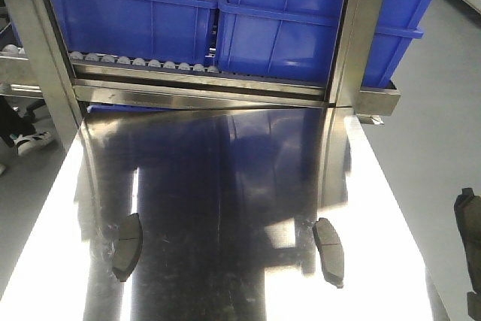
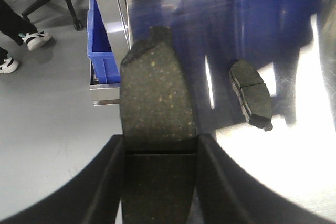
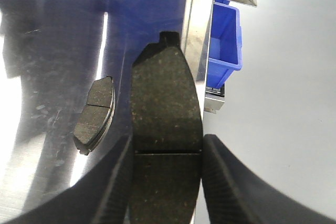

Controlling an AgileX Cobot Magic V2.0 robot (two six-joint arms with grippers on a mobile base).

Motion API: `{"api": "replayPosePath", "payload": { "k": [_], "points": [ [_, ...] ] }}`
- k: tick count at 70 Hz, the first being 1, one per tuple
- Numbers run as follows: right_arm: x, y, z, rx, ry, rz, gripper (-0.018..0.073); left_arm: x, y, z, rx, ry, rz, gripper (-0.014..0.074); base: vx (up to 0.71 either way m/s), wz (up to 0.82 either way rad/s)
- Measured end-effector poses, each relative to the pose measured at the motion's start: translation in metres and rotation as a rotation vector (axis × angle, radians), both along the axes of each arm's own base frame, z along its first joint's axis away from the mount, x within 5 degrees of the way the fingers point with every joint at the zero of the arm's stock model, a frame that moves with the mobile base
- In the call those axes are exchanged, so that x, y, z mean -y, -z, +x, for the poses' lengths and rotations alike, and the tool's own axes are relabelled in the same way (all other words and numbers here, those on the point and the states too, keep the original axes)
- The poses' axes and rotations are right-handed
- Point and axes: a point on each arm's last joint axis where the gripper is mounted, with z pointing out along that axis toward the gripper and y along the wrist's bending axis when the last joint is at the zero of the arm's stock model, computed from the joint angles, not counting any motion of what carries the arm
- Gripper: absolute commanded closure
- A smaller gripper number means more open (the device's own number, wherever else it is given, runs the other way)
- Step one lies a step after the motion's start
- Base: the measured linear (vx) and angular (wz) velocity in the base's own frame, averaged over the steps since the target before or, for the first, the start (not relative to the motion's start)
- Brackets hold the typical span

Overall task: Move and align brake pads A on conveyor
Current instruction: 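Close the right gripper on the pad and lift it off the table, then turn the base away from the table holding both pads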

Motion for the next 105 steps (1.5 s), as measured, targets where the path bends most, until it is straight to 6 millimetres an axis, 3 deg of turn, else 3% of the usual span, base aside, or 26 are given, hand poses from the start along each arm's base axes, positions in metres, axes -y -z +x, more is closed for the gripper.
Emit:
{"api": "replayPosePath", "payload": {
  "k": [105],
  "points": [
    [0.0000,0.0001,-0.0005,-0.002,0.000,0.000,0.0322,0.0001,0.0000,0.0000,0.000,0.000,-0.002,0.0440,-0.03,0.07]
  ]
}}
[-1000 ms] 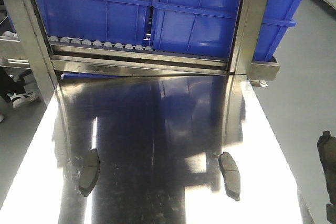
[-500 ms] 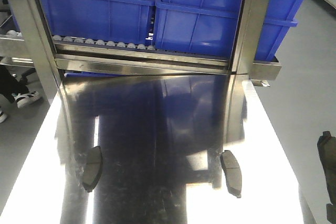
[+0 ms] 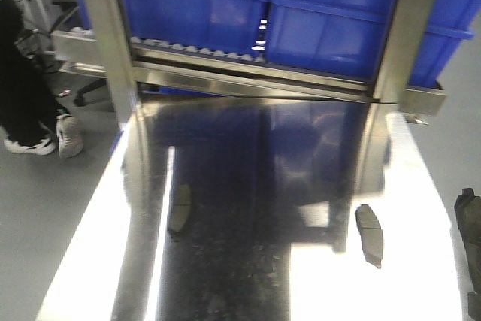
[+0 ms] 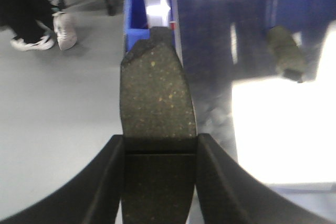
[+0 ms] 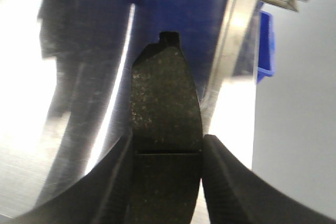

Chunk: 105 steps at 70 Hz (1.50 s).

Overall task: Move and align brake pads A on conveyor
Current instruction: 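Turn the base away from the table holding both pads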

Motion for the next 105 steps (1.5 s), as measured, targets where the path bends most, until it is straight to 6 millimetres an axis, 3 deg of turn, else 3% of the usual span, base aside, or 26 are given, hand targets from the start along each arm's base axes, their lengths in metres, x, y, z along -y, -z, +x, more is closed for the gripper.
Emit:
{"api": "replayPosePath", "payload": {
  "k": [105],
  "points": [
    [-0.0001,0.0022,-0.0016,-0.030,-0.003,-0.002,0.0322,-0.0001,0.0000,0.0000,0.000,0.000,0.001,0.0440,0.00,0.59]
  ]
}}
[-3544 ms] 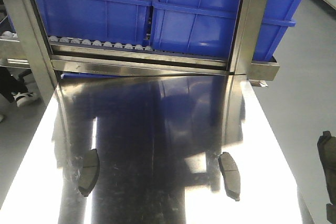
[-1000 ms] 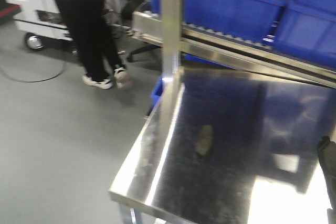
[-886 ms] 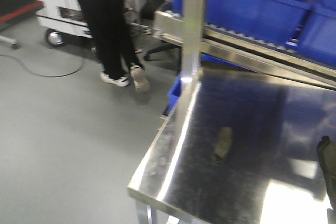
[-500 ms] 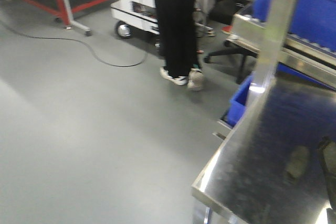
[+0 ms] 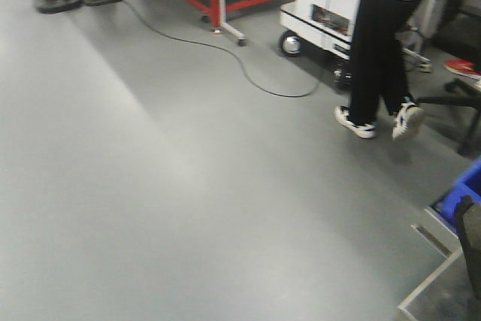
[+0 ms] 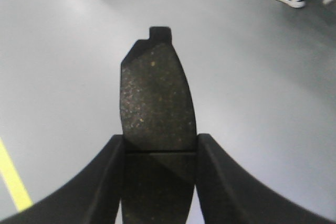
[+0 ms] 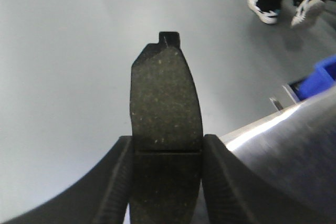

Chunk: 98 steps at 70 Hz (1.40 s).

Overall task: Move and align brake pads A on conveyor
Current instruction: 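Turn the base away from the table holding both pads, then drive forward along the yellow floor line carrying both pads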

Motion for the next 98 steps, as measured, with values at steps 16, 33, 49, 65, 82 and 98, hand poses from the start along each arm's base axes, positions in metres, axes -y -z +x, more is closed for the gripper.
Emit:
{"api": "replayPosePath", "payload": {
  "k": [16,33,49,65,82,98],
  "points": [
    [0.0000,0.0000,0.0000,0.000,0.000,0.000,0.0322,0.0001,0.0000,0.0000,0.000,0.000,-0.001,0.0440,0.02,0.61],
    [0.0000,0.0000,0.0000,0.000,0.000,0.000,0.0322,0.0001,0.0000,0.0000,0.000,0.000,-0.001,0.0440,0.02,0.67],
    [0.0000,0.0000,0.0000,0.000,0.000,0.000,0.0322,0.0000,0.0000,0.0000,0.000,0.000,0.000,0.0440,0.03,0.60],
    [0.0000,0.0000,0.0000,0.000,0.000,0.001,0.0322,0.0000,0.0000,0.0000,0.000,0.000,0.000,0.0440,0.06,0.40],
    [-0.0001,0.0001,-0.0001,-0.001,0.000,0.001,0.0322,0.0000,0.0001,0.0000,-0.001,0.000,0.000,0.0440,0.13,0.22],
    [-0.0001,0.0001,-0.0001,-0.001,0.000,0.001,0.0322,0.0000,0.0001,0.0000,-0.001,0.000,0.000,0.0440,0.23,0.14]
  ]
}}
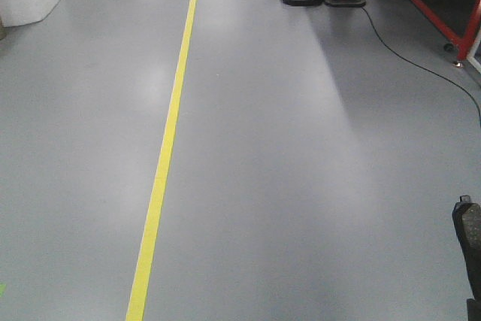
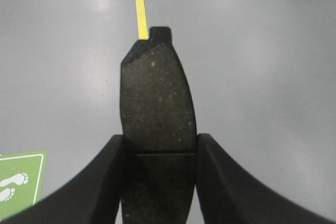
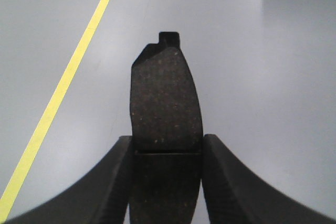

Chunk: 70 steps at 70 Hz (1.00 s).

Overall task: Move and align brake pads A on conveyor
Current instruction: 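Drive forward along the yellow floor line carrying both pads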

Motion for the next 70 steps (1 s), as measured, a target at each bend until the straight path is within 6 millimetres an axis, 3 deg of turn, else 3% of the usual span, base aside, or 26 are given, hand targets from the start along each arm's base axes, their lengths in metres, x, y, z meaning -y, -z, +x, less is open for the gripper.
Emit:
{"api": "replayPosePath", "payload": {
  "k": [70],
  "points": [
    [0.0000,0.0000,0.0000,0.000,0.000,0.000,0.0322,0.0000,0.0000,0.0000,0.000,0.000,0.000,0.0440,0.44,0.00]
  ]
}}
